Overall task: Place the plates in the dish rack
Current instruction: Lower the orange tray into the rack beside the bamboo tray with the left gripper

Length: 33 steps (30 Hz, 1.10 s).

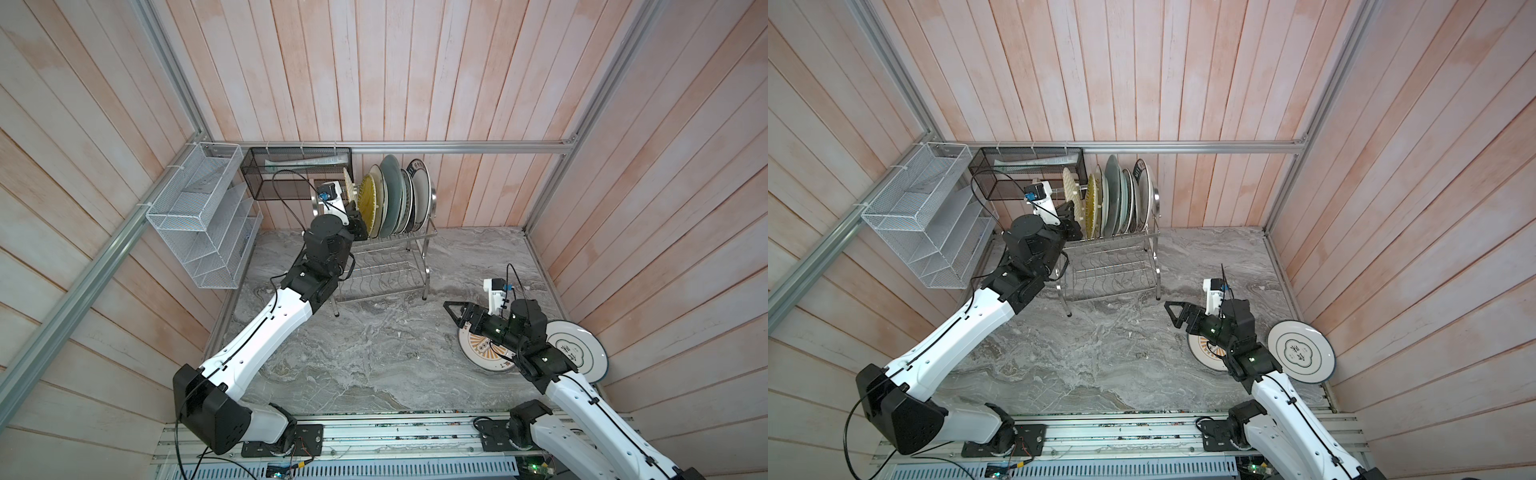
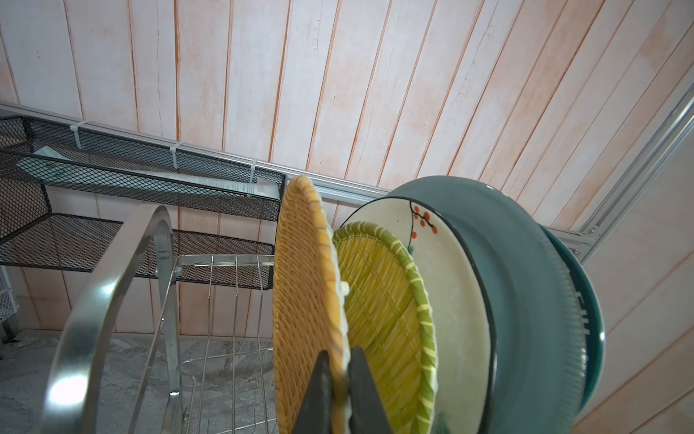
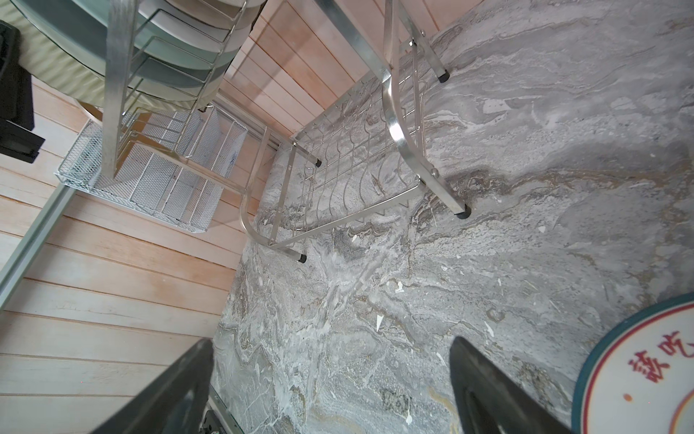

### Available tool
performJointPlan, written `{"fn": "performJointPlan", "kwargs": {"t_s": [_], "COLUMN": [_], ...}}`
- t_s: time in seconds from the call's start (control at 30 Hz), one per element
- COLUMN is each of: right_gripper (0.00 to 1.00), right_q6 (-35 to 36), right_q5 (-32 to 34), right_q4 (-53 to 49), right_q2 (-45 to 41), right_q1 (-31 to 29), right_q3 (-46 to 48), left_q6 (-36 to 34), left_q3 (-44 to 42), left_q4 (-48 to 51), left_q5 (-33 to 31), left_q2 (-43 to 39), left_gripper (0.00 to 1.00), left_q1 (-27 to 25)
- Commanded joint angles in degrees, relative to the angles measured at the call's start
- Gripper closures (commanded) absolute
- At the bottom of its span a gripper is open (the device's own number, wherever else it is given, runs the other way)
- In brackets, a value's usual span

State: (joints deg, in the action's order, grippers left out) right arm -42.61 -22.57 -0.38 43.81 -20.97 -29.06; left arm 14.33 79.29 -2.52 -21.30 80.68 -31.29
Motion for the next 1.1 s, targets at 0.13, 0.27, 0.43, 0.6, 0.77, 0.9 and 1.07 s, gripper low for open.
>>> {"fn": "performJointPlan", "kwargs": {"t_s": [0.13, 0.27, 0.43, 0.6, 0.77, 0.9, 1.07], "right_gripper": [0.02, 0.02, 0.02, 0.02, 0.02, 0.02, 0.02], "right_q6": [0.0, 0.1, 0.1, 0.2, 1.0, 1.6, 2.6], "right_q5": [-0.2, -0.2, 0.0, 0.2, 0.9, 1.8, 4.0], "right_q4": [0.5, 0.3, 0.1, -0.2, -2.3, -4.3, -7.9], "right_q2": [-0.7, -0.7, -0.7, -0.9, -1.4, -1.8, -2.4], "right_q1": [-0.3, -0.3, -0.3, -0.2, -0.3, -0.3, -0.2], "right_q3": [0.0, 0.0, -0.3, -0.6, -2.3, -3.5, -4.8], "left_q6": [0.8, 0.5, 0.2, -0.1, 0.0, 0.2, 0.4], "left_q3": [-1.7, -2.1, -2.3, -1.4, -0.1, 0.7, 1.9], "left_q4": [-2.4, -2.0, -2.3, -2.2, -1.7, -1.4, -0.7], "left_q5": [-1.3, -2.1, -0.9, 0.9, 1.7, 2.4, 3.8], "left_q2": [1.6, 1.9, 1.9, 1.7, 1.7, 1.3, -0.3], "left_gripper": [1.00, 1.00, 0.92, 0.65, 0.64, 0.64, 0.54], "left_q1": [0.2, 0.2, 0.2, 0.2, 0.1, 0.2, 0.2]}}
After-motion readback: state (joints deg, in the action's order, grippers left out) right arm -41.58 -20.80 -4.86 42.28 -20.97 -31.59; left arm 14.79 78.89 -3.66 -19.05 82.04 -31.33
